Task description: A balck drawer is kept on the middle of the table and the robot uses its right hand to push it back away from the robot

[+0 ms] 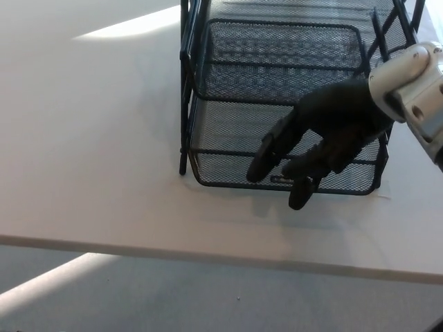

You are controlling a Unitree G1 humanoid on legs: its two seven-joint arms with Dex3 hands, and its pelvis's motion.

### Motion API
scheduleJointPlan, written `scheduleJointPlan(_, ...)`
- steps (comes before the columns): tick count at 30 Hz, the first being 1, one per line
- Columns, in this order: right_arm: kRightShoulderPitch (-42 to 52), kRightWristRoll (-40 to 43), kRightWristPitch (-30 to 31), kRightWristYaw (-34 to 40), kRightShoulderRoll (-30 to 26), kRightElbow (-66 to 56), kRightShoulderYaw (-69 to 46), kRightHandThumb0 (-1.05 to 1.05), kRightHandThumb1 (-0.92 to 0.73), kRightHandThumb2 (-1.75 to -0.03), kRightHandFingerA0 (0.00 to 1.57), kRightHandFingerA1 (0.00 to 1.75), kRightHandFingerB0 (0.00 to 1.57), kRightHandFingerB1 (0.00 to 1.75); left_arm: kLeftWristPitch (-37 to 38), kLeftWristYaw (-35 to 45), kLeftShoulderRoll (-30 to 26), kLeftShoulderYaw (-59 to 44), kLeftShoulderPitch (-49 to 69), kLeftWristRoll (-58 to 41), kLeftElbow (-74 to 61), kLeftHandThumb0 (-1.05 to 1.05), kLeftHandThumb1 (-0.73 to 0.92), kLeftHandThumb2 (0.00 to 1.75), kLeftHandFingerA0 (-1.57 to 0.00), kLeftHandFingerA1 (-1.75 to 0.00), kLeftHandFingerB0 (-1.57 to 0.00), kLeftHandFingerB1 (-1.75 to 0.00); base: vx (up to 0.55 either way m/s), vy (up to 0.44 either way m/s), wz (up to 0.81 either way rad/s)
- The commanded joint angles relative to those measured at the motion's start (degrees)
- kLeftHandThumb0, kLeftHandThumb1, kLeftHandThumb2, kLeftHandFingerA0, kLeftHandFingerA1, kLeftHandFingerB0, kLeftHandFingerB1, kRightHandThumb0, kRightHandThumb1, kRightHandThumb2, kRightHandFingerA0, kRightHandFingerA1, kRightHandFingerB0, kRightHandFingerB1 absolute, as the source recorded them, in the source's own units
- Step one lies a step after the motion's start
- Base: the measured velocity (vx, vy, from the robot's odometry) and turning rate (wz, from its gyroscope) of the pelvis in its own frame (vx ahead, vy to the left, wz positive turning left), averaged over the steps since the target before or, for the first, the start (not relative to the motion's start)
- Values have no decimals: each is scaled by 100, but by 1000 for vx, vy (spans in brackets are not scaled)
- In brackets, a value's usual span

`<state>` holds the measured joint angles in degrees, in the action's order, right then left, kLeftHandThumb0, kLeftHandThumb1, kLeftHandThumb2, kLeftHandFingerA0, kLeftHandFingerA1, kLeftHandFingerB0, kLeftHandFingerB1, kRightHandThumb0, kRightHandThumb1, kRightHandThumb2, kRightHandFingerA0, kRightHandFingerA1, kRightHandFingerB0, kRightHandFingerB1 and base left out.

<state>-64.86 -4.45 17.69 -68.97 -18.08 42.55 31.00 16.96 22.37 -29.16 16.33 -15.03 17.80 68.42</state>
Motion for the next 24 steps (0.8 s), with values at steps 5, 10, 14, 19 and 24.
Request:
scheduleJointPlan(5, 1116, -123, 211, -415, -610, -2505, 183, -49, -76, -61, 59, 43, 42, 36, 72, 60, -56, -42, 38, 21, 25, -55, 71, 62, -50, -40, -33, -33, 0, 0, 0)
scheduleJointPlan(10, 1606, 52, 797, -722, -1059, -4365, 244, -54, -64, -91, 51, 57, 35, 50, 92, 28, -89, -12, 44, 60, 0, -55, 75, 63, -51, -39, -35, -33, 0, 0, 0)
scheduleJointPlan(14, 1834, 206, 1283, -860, -1359, -5453, 197, -50, -77, -61, 55, 44, 39, 35, 116, -25, -91, 15, 41, 96, 21, -55, 75, 63, -51, -39, -34, -33, 0, 0, 0)
scheduleJointPlan(19, 2277, 589, 1244, -1045, -1819, -6563, -125, -49, -80, -64, 55, 44, 40, 36, 97, -11, -78, 14, 29, 88, 16, -54, 75, 63, -51, -39, -34, -33, 0, 0, 0)
scheduleJointPlan(24, 2697, 766, 1257, -1078, -2221, -7263, -417, -48, -81, -64, 57, 47, 40, 36, 116, 11, -81, 4, 35, 71, 5, -55, 75, 63, -51, -39, -36, -33, 0, 0, 0)
